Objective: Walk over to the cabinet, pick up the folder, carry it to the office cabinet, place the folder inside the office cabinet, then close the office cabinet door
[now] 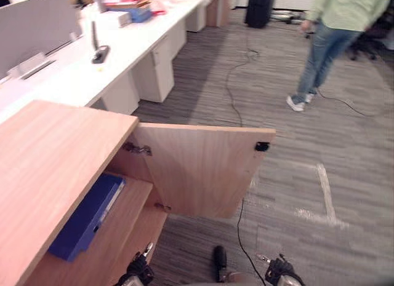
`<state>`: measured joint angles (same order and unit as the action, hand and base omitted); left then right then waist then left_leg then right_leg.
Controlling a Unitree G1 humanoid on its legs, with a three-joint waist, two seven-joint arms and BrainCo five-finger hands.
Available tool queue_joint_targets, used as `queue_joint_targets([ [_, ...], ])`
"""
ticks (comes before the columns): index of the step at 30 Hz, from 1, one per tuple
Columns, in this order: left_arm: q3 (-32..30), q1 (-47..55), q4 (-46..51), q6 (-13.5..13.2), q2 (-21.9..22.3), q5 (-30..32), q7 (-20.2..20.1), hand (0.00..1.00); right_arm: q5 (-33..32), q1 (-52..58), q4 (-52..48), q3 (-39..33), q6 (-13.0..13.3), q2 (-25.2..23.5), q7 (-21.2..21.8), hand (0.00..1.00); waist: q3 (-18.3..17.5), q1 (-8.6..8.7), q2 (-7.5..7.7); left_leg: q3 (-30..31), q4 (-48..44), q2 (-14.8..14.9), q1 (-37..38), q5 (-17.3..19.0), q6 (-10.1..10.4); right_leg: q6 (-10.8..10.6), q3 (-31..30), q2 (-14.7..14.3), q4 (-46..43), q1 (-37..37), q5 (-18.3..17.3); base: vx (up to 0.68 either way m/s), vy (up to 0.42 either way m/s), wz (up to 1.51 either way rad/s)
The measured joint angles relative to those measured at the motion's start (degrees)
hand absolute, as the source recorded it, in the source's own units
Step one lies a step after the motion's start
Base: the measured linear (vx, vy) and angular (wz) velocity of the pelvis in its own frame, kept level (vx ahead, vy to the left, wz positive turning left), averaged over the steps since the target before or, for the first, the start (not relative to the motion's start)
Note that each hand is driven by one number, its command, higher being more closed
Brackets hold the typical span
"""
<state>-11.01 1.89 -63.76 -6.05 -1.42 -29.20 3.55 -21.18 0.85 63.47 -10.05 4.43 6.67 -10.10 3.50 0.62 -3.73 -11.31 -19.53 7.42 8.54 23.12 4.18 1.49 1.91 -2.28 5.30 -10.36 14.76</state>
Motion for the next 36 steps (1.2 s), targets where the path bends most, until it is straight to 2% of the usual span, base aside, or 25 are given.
queue_joint_targets([
  [2,-1.41,0.09,-0.35,-0.07,-0.54,2.95,-0.02,0.00,-0.02,0.55,-0.02,-0.18,0.04,-0.83,0.20,0.00,-0.14,0.48,0.48,-1.94,1.16,-1.80,0.06,-0.87,-1.14,-0.20,-0.77,0.63,-0.35,-1.00,0.04,-0.10,0.067,-0.62],
  [3,-2.43,0.30,-1.38,-0.15,-0.65,6.91,0.04,0.00,-0.02,0.53,-0.07,-1.10,0.04,-0.95,0.63,0.00,-0.10,0.34,0.51,-3.59,1.49,-2.52,-0.01,-1.17,-1.42,-0.39,-0.84,1.16,-0.43,-2.00,-0.12,-0.10,0.075,-0.63],
  [5,-3.14,0.38,-2.78,-0.21,-0.79,10.77,0.16,0.00,0.00,0.45,-0.85,-2.15,0.15,-1.01,0.88,0.00,0.46,0.69,0.35,-4.81,1.24,-3.62,-0.33,-1.25,-1.48,-0.34,-0.81,1.91,-1.56,-3.37,-0.12,-0.08,0.082,-0.44],
  [6,-3.28,0.51,-2.78,-0.27,-0.85,10.97,0.08,0.00,0.03,0.46,-1.08,-2.09,0.17,-1.12,0.88,0.00,1.01,0.95,0.19,-5.04,0.47,-3.91,-0.39,-1.29,-1.44,0.75,0.17,2.31,-3.63,-4.36,-0.81,-0.04,0.067,-0.31],
  [7,-3.86,0.96,-2.73,-0.30,-0.98,10.23,-0.02,0.00,0.09,0.53,-1.98,-1.78,0.16,-1.70,0.90,0.00,1.90,0.95,-0.08,-4.85,-1.48,-3.85,-0.52,-1.61,-1.08,6.75,4.82,3.24,-7.93,-5.54,-3.49,-0.02,0.047,-0.31],
  [8,-4.30,1.31,-2.55,-0.36,-1.32,9.53,-0.02,0.00,0.10,0.42,-2.44,-1.37,0.16,-2.24,0.91,0.00,2.47,0.78,0.59,-4.46,-4.24,-4.08,-1.05,-2.46,-1.10,12.26,8.00,4.57,-9.93,-5.69,-4.28,-0.03,0.092,-0.39],
  [9,-5.64,2.20,-2.14,-0.59,-2.45,8.85,-0.06,0.00,0.13,0.36,-3.20,-1.17,0.27,-4.30,1.02,0.00,3.40,0.36,4.17,-2.15,-9.59,-5.64,-3.52,-3.08,-3.93,14.09,10.71,7.52,-8.19,-3.76,-5.20,-0.07,0.029,-0.64],
  [10,-6.22,3.60,-1.51,-0.86,-2.32,8.39,-0.03,0.00,0.15,-0.47,-3.57,-1.55,0.26,-4.84,1.12,0.00,2.38,-1.42,2.00,-1.04,-0.12,-4.54,-3.96,-0.53,-6.03,10.45,16.07,7.28,-7.75,-2.80,-10.49,-0.11,0.044,-0.68],
  [11,-6.32,3.77,-1.30,-1.07,-1.60,8.39,-0.04,0.00,0.24,-1.31,-4.74,-1.85,0.34,-4.23,1.19,0.00,2.38,-1.45,-0.04,-2.04,1.52,-1.96,-5.40,-5.73,-4.53,9.06,18.47,7.73,-14.81,-4.97,-11.65,-0.17,0.037,-0.74],
  [12,-6.70,4.18,-1.32,-1.19,-1.38,8.34,0.11,0.00,0.57,-2.67,-5.55,-1.60,0.49,-4.44,1.63,0.00,2.37,-2.02,1.12,-3.71,1.87,-2.04,-5.18,-6.18,-4.50,7.85,19.21,13.44,-31.31,-8.23,-15.41,-0.08,0.067,-0.37],
  [13,-6.90,5.53,-1.41,-1.09,-1.70,8.38,0.20,0.00,1.78,-3.19,-5.48,-1.74,0.53,-4.33,1.99,0.00,2.16,-2.09,1.49,-3.80,4.17,-2.46,-3.11,-7.35,-3.95,2.11,20.04,18.27,-38.92,-5.56,-19.78,-0.04,0.037,-0.25],
  [14,-7.01,5.91,-1.40,-1.07,-1.72,8.36,0.23,0.00,2.12,-3.23,-5.44,-1.74,0.52,-4.34,2.07,0.00,1.98,-2.26,1.69,-3.86,4.76,-2.66,-2.86,-7.61,-3.88,1.14,19.86,18.96,-38.80,-4.47,-20.23,0.08,-0.043,-0.09],
  [15,-7.11,6.67,-1.36,-1.04,-2.34,8.38,0.47,0.00,2.16,-3.79,-5.44,-1.63,0.53,-4.38,2.28,0.00,1.20,-2.54,3.17,-4.05,6.16,-3.28,-1.88,-8.11,-3.38,-3.10,19.74,20.58,-34.64,0.39,-20.00,0.11,-0.113,-0.26],
  [16,-7.12,6.84,-1.08,-1.07,-3.41,8.41,0.57,0.00,2.18,-4.89,-5.41,-1.08,0.52,-4.53,2.37,0.00,0.15,-3.38,5.41,-5.12,6.52,-3.96,-2.47,-8.40,-2.89,-9.17,19.76,20.05,-25.70,4.28,-18.98,0.13,-0.155,-0.41],
  [17,-7.15,6.67,-0.93,-1.07,-3.55,8.41,0.60,0.00,2.18,-5.97,-5.37,-0.90,0.54,-4.37,2.47,0.00,-0.25,-3.66,6.07,-5.83,6.58,-3.94,-2.87,-8.72,-2.39,-9.56,19.98,19.25,-21.95,5.45,-19.04,0.14,-0.172,-0.58],
  [18,-7.10,6.48,-0.90,-1.04,-2.62,8.41,0.63,0.00,2.22,-7.73,-5.26,0.44,0.78,-3.09,2.45,0.00,0.03,-3.71,4.61,-6.82,5.80,-2.73,-3.46,-9.78,-1.80,-8.13,19.83,16.94,-16.77,7.09,-15.35,0.09,-0.096,-0.45],
  [19,-7.39,6.22,-0.72,-1.30,-2.55,8.37,0.61,0.00,2.28,-8.35,-5.40,1.25,1.01,-2.74,2.44,0.00,-0.02,-3.80,5.17,-6.78,3.22,-2.85,-4.71,-10.74,-1.65,-8.17,19.66,16.87,-13.46,8.48,-13.73,0.07,-0.092,-0.34],
  [20,-7.90,6.31,-0.17,-1.80,-2.68,8.13,0.62,0.00,2.35,-8.48,-5.40,1.35,1.12,-2.58,2.40,0.00,-0.13,-4.14,6.38,-6.47,4.82,-3.17,-5.89,-9.19,-2.36,-8.86,19.57,17.68,-10.94,9.79,-13.16,0.00,-0.056,-0.10],
  [21,-8.03,6.34,0.10,-1.86,-2.29,7.93,0.65,0.00,2.36,-8.54,-5.40,1.23,1.19,-1.94,2.35,0.00,-0.69,-4.08,5.44,-5.74,10.75,-3.12,-5.08,-10.71,-2.25,-8.97,19.74,17.20,-10.38,10.09,-12.90,-0.03,-0.047,-0.02],
  [22,-8.01,6.47,0.52,-1.97,-1.37,6.49,0.92,0.00,2.37,-8.53,-5.37,1.54,1.22,-0.54,2.34,0.00,-1.59,-4.18,4.67,-5.11,13.47,-2.72,-5.03,-16.38,-0.91,-9.17,19.80,16.35,-8.71,10.56,-12.50,0.02,-0.005,0.12],
  [28,-7.81,7.75,2.16,-2.32,-1.02,4.25,1.63,0.00,2.39,-11.88,-7.46,5.17,1.27,-0.40,2.65,0.00,-1.35,-4.71,5.02,-3.80,13.79,-2.30,-5.38,-16.91,-0.34,-9.00,20.14,15.42,-6.38,11.92,-11.86,0.03,-0.029,0.09],
  [32,-7.65,7.94,4.59,-2.38,-1.05,3.87,1.61,0.00,2.33,-19.18,-9.02,5.13,1.50,2.46,2.85,0.00,-1.32,-4.76,5.06,-1.89,15.55,-2.28,-5.06,-18.34,-0.04,-8.61,21.81,14.83,-4.64,13.44,-10.90,-0.04,-0.042,0.19],
  [36,-7.37,8.44,6.02,-2.49,-1.48,1.22,1.60,0.00,1.95,-30.32,-6.89,5.11,1.95,5.45,2.14,0.00,-0.90,-5.92,5.64,0.03,17.80,-2.69,-5.51,-20.66,-0.02,-8.22,23.79,14.44,-3.50,13.65,-9.88,-0.09,-0.025,0.24],
])
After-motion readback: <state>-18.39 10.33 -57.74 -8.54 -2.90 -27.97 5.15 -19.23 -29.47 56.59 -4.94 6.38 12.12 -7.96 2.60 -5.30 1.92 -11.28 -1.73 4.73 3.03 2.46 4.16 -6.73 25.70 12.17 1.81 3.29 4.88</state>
